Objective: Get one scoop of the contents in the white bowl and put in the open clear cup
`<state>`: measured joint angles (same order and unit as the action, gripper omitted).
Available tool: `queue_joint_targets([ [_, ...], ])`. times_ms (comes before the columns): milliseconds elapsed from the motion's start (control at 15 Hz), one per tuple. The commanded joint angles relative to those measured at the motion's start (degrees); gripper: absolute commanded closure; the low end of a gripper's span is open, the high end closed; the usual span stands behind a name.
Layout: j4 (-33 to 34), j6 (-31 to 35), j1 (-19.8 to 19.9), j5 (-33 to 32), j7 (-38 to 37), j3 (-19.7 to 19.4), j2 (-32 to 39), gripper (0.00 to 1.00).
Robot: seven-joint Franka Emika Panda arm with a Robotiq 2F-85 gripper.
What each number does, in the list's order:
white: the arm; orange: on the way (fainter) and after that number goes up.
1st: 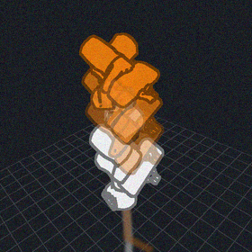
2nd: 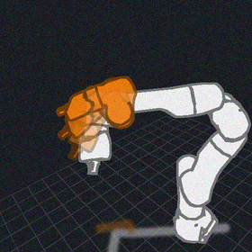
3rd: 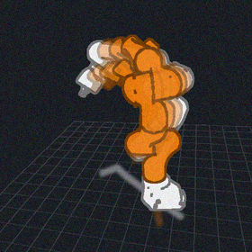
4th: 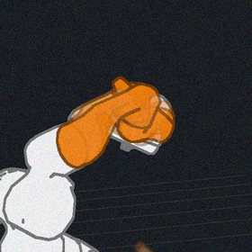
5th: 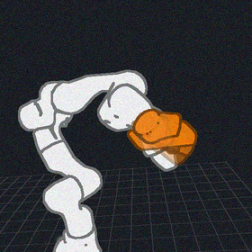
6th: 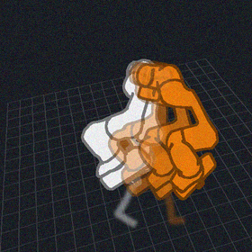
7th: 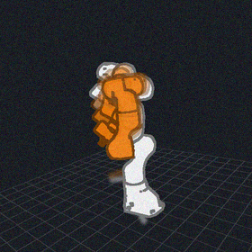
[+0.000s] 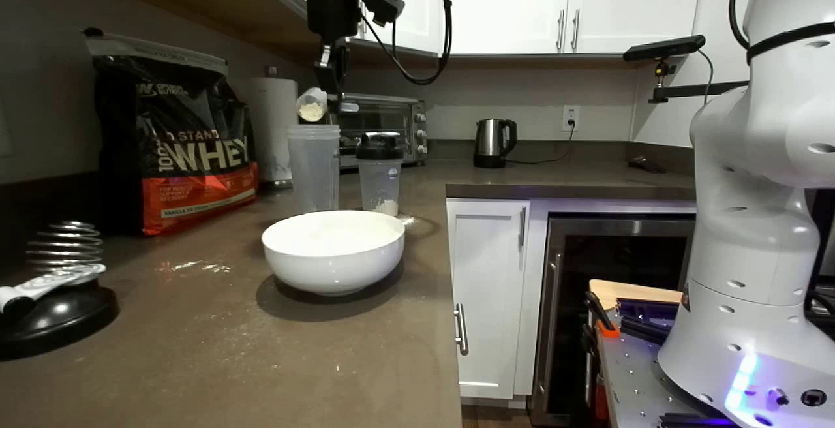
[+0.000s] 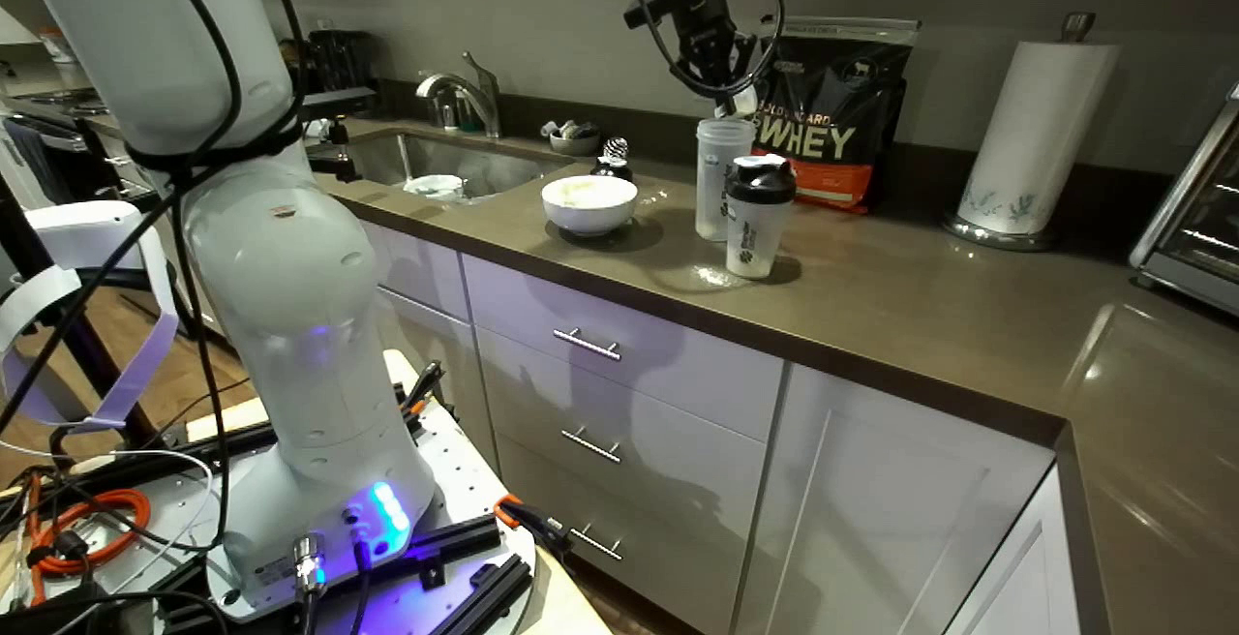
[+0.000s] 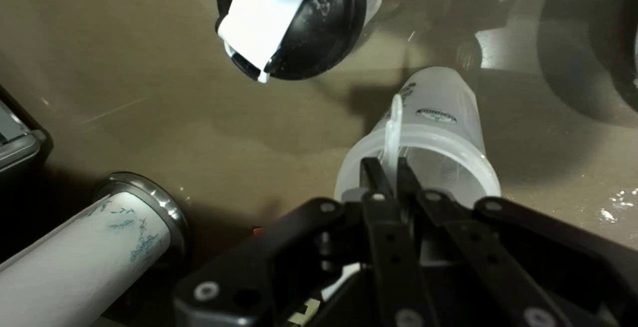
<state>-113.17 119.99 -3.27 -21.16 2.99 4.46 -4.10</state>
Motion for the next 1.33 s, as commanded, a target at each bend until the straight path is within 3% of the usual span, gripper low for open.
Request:
queue_joint_targets([
  [0, -2.90, 2.70, -0.24, -3.53, -2.67, 0.53, -1.01, 0.98],
  [1267, -4.07, 3.54, -0.11, -6.98, -4.42, 1.04, -2.85, 0.98],
])
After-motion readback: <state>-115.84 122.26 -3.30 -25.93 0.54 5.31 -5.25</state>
